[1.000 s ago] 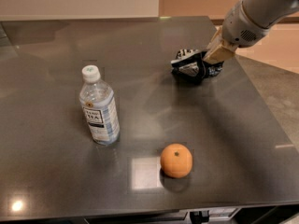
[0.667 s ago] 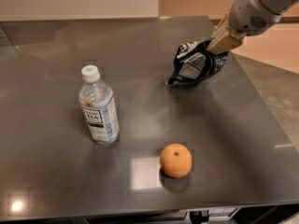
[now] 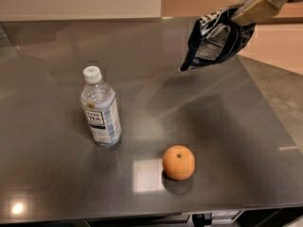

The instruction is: Pick blue chip bag

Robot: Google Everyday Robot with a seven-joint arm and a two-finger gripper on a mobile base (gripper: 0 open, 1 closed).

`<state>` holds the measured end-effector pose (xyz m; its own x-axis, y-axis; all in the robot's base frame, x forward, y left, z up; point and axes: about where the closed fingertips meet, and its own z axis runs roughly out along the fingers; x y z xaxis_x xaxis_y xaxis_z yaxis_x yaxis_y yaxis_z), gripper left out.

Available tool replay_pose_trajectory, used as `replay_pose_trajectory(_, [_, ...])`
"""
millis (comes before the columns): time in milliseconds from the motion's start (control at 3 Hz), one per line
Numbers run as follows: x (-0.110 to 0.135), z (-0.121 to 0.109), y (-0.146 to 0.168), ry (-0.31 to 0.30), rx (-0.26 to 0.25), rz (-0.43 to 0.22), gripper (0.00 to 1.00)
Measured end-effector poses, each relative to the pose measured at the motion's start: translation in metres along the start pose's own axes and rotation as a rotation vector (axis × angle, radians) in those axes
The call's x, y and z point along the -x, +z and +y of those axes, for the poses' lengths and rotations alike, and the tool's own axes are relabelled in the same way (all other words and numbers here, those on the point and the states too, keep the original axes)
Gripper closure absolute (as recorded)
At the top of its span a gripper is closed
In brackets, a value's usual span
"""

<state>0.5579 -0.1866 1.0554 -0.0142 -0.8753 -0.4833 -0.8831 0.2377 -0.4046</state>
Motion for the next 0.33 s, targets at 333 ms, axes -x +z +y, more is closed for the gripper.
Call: replay_pose_trajectory(333, [0.0001,0.0,0.0,0.0,0.0,0.0,1.0])
